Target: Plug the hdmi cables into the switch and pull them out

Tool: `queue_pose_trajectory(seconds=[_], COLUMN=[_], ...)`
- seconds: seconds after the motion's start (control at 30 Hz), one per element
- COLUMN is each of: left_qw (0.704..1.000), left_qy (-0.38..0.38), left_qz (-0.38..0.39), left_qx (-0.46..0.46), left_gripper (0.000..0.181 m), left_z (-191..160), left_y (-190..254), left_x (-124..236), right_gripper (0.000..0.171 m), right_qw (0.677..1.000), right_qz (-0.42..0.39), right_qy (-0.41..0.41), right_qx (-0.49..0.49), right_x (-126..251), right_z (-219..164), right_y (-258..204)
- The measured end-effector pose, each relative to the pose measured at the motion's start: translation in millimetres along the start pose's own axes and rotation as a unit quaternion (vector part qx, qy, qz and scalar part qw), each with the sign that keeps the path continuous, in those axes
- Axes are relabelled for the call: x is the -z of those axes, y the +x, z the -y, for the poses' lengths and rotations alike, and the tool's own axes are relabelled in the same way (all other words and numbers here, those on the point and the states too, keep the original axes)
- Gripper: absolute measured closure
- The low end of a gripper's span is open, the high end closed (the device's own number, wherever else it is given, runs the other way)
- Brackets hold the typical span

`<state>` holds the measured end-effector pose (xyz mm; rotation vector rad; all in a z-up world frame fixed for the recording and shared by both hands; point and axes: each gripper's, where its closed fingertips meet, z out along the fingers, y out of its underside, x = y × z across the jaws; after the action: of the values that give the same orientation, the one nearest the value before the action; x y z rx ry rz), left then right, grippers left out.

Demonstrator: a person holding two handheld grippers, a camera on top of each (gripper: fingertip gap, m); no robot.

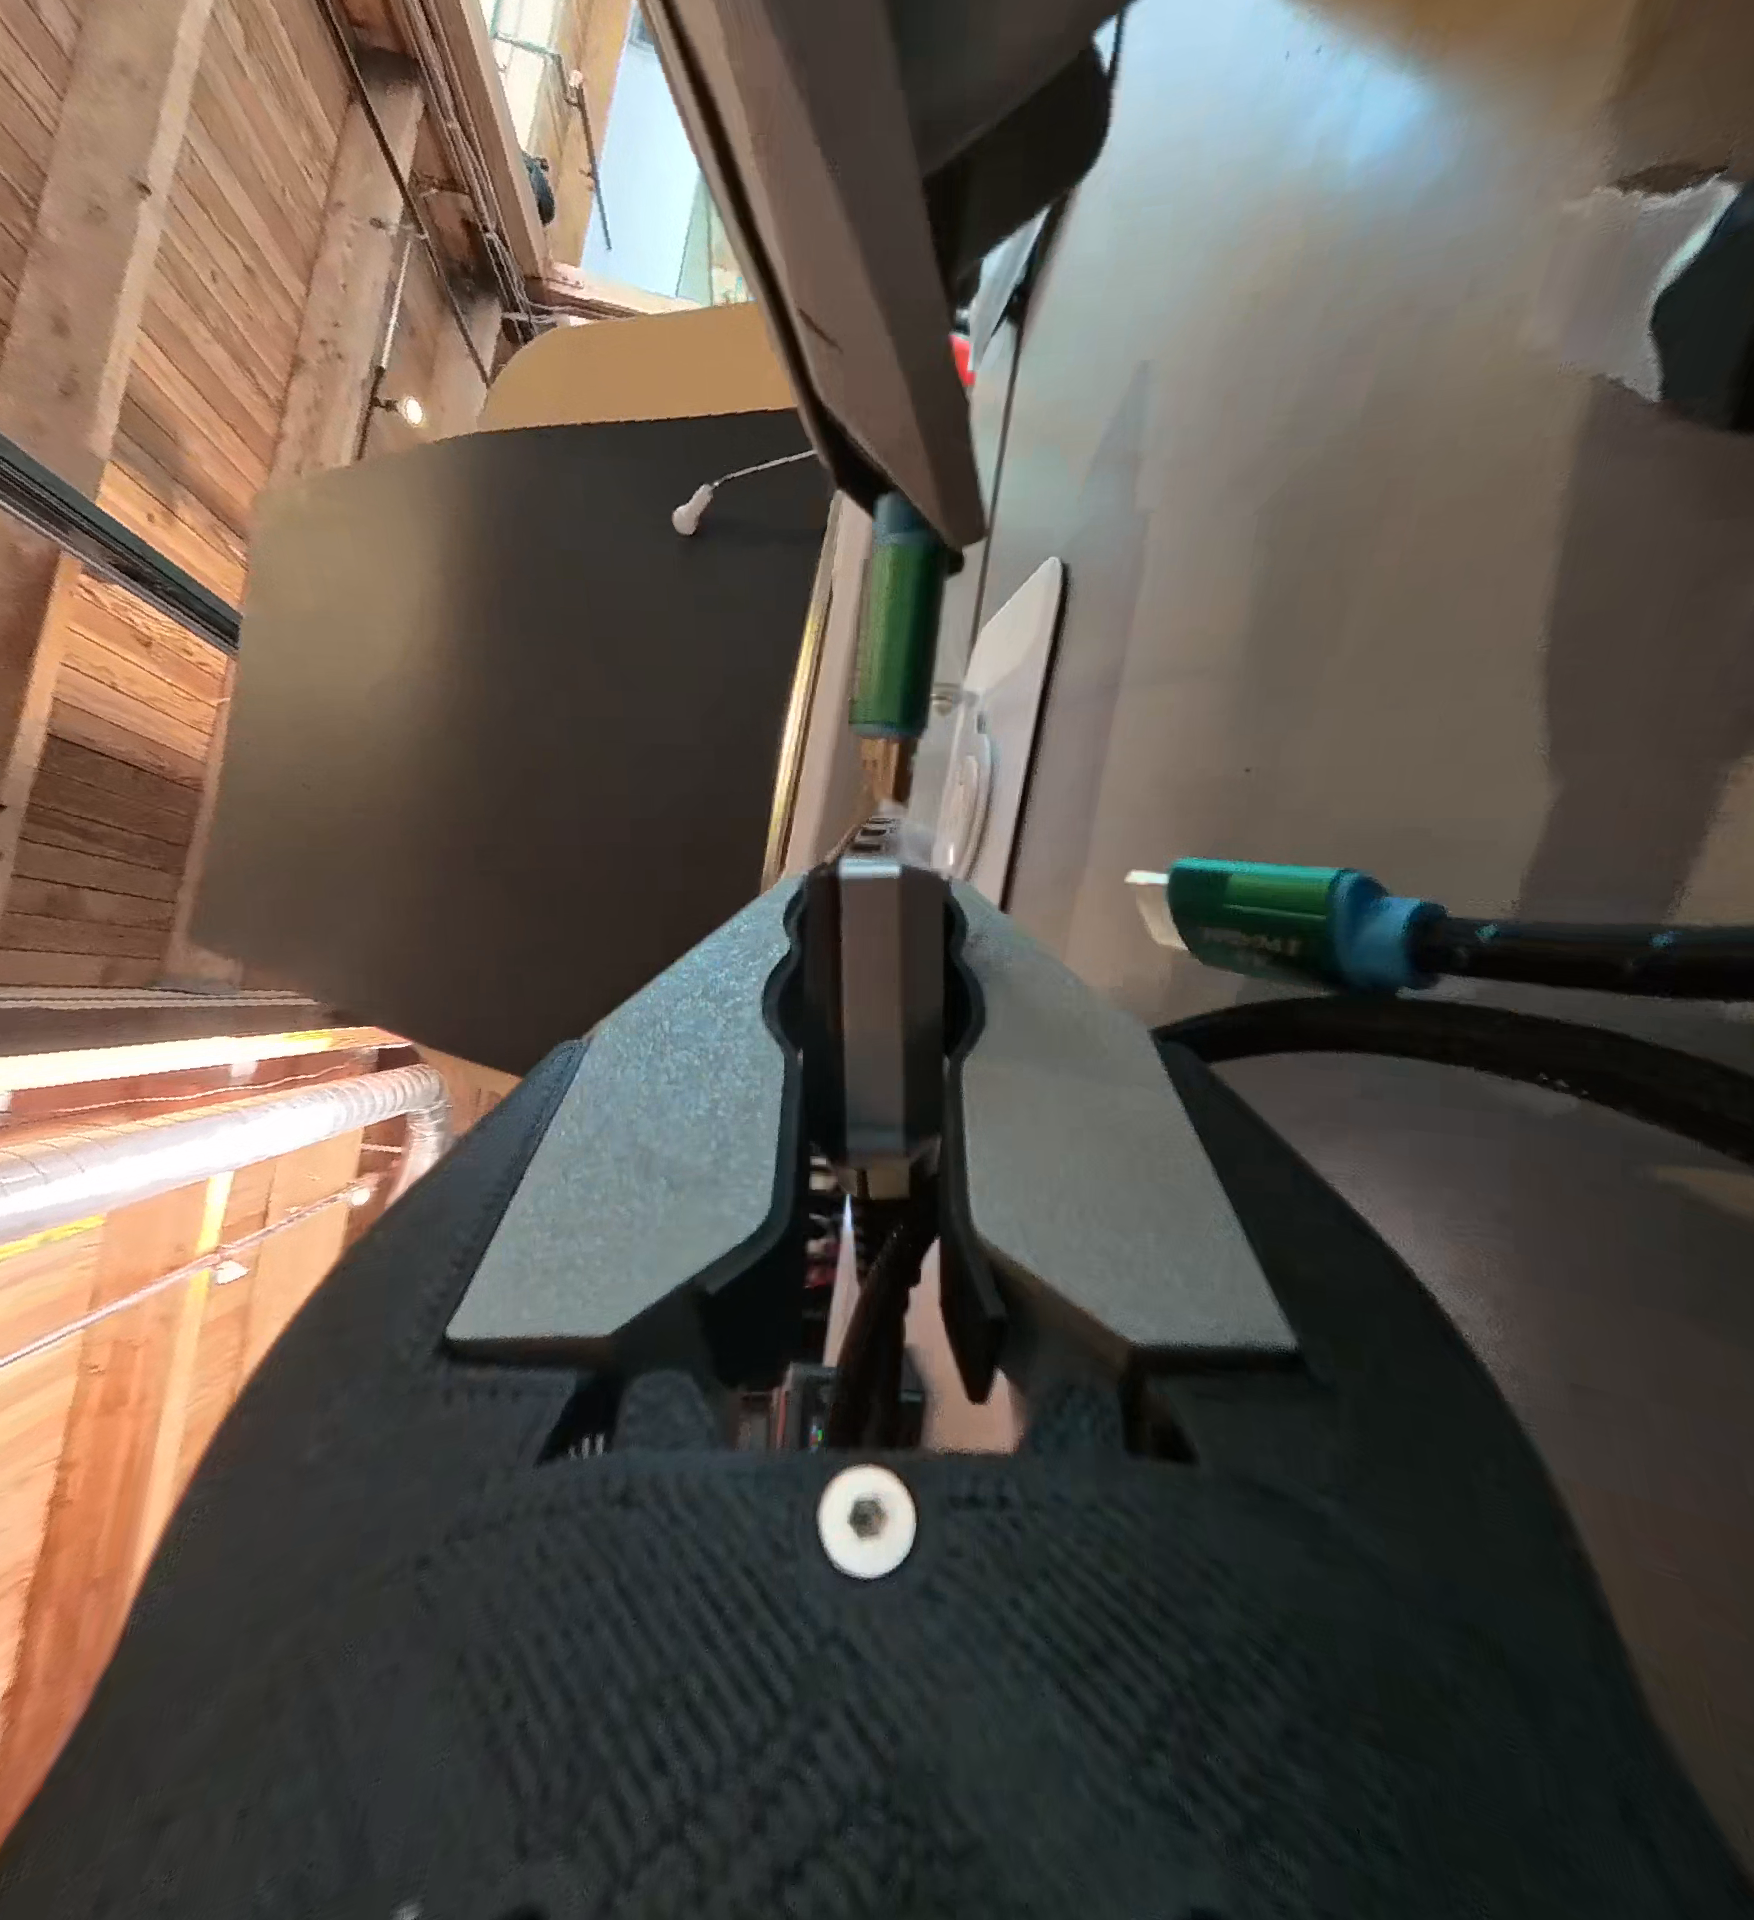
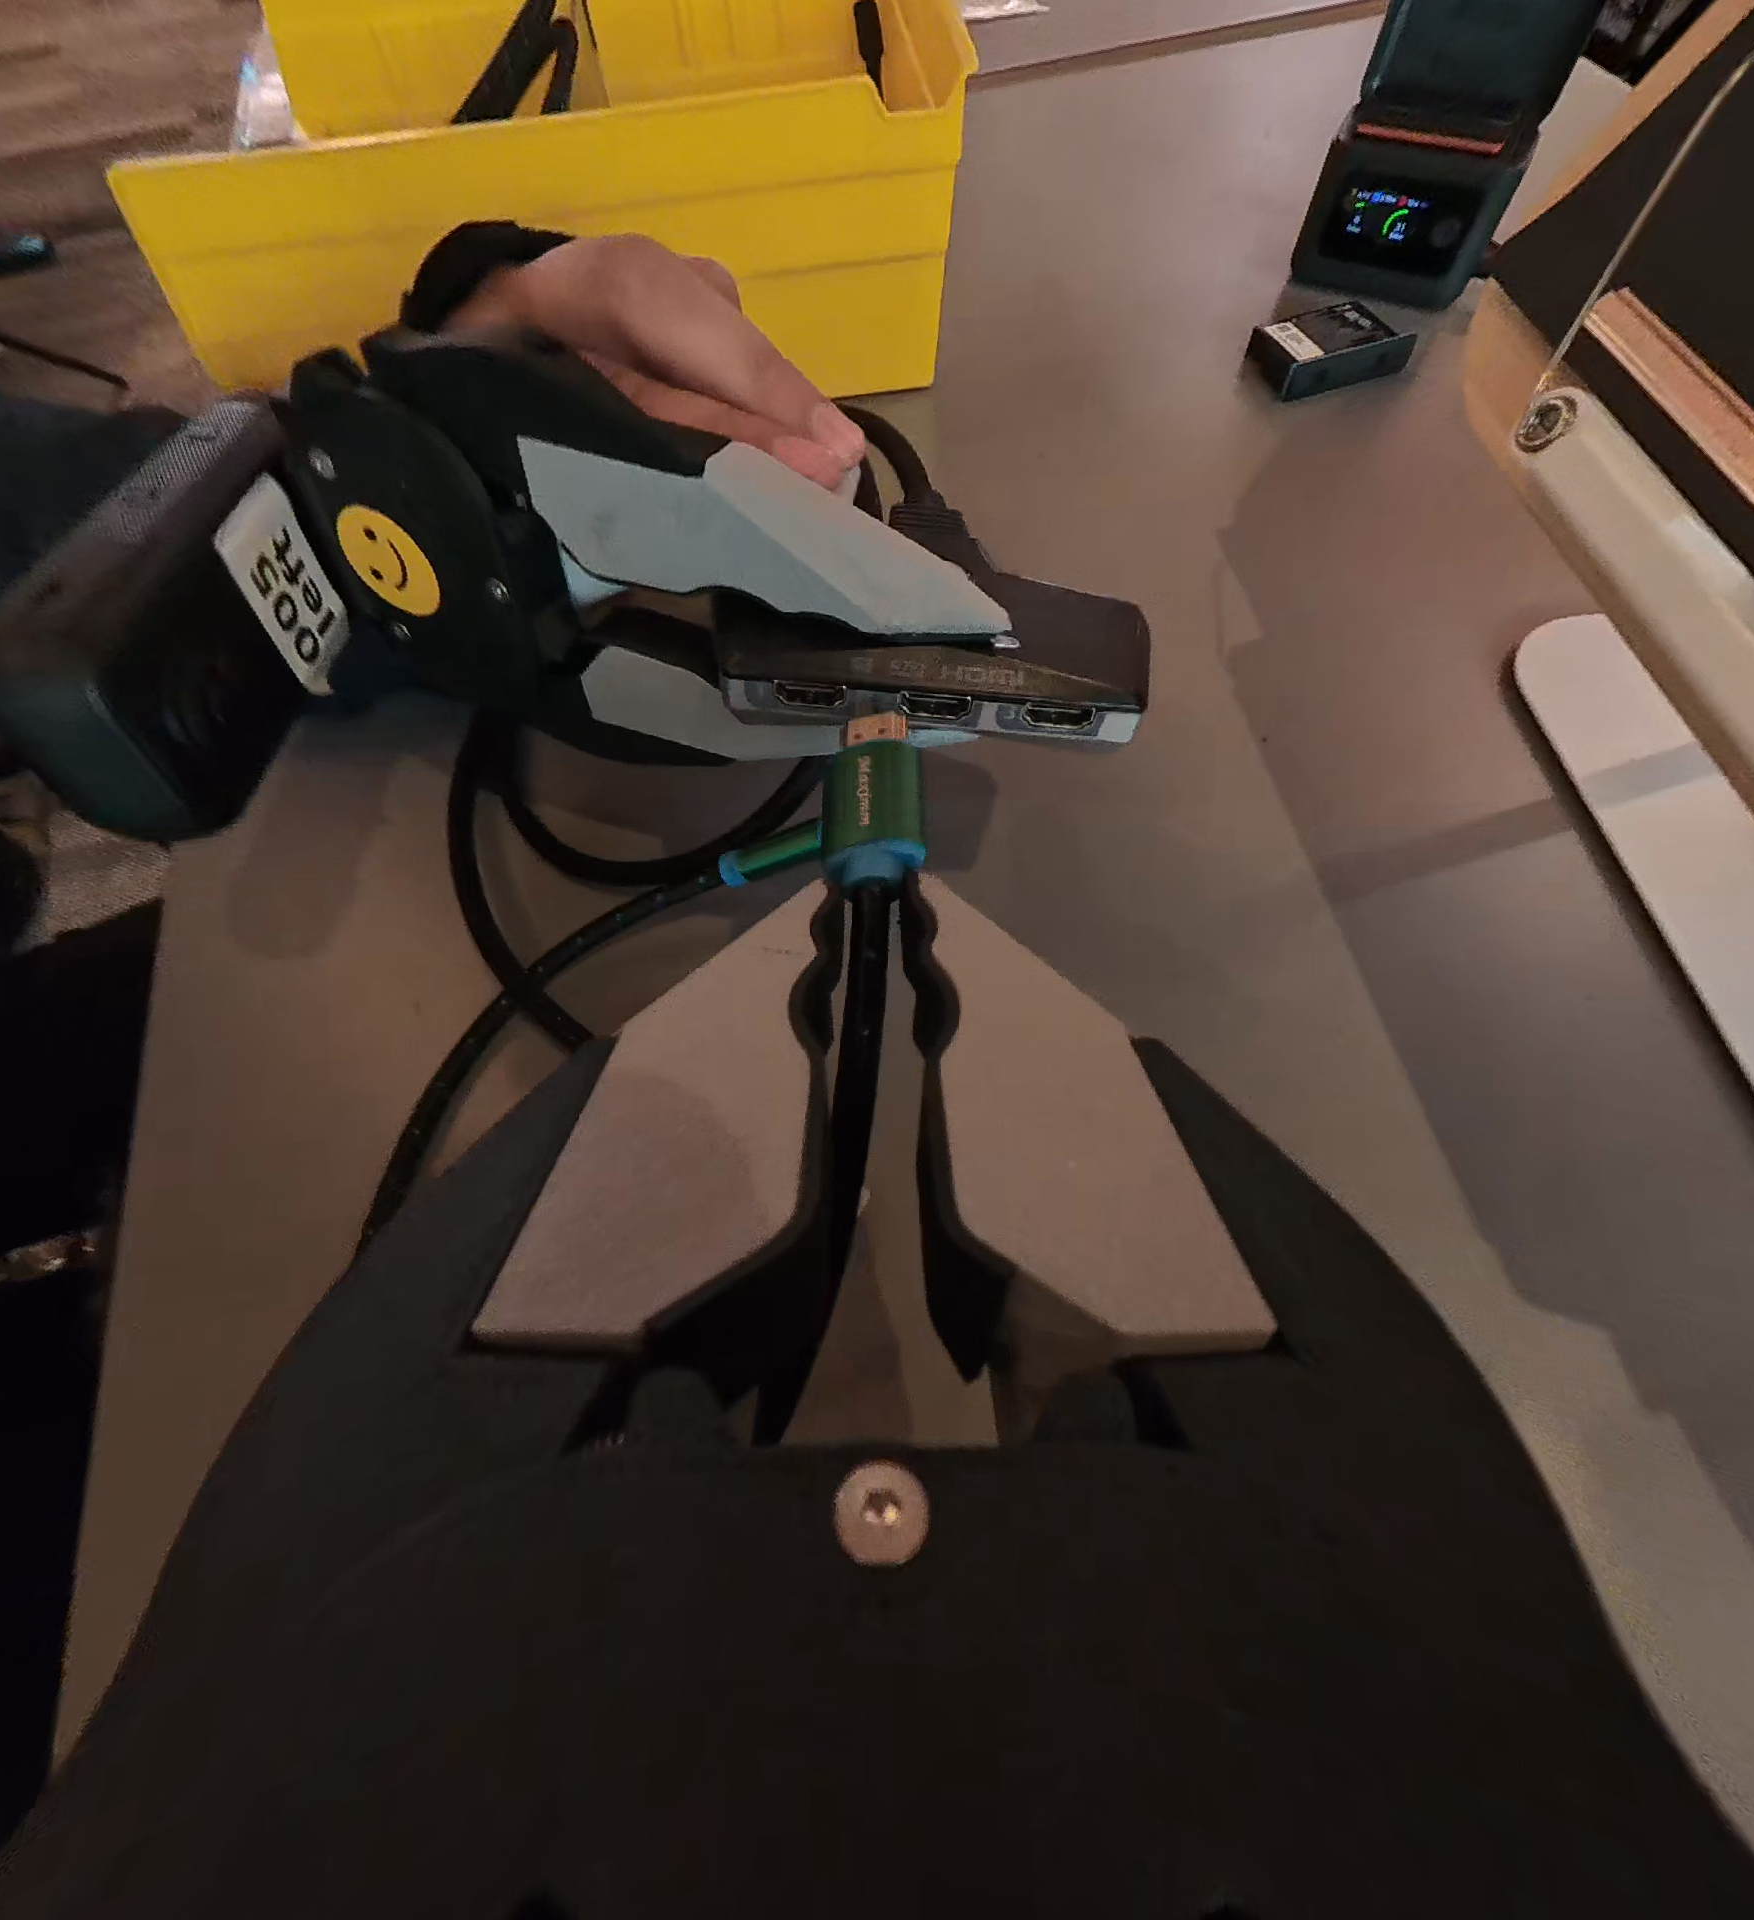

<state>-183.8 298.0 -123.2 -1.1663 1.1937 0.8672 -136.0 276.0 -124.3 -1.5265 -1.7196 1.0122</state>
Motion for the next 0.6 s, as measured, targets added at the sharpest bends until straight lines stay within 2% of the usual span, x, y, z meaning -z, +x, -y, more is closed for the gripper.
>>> queue_pose_trajectory(seconds=[0.33,0.6], left_qw=[0.998,0.995], left_qy=[-0.033,-0.053], left_qz=[0.012,0.029], left_qx=[-0.048,-0.073], left_gripper=[0.162,0.162], left_z=[-0.5,-3.0], left_y=[2.1,-1.7], left_x=[-4.4,-5.5], right_gripper=[0.163,0.163], right_qw=[1.000,0.999], right_qz=[0.000,0.019], right_qy=[-0.005,-0.008], right_qx=[0.006,-0.044], right_x=[-1.7,-4.9], right_z=[1.9,-2.6], right_y=[-8.8,-6.5])
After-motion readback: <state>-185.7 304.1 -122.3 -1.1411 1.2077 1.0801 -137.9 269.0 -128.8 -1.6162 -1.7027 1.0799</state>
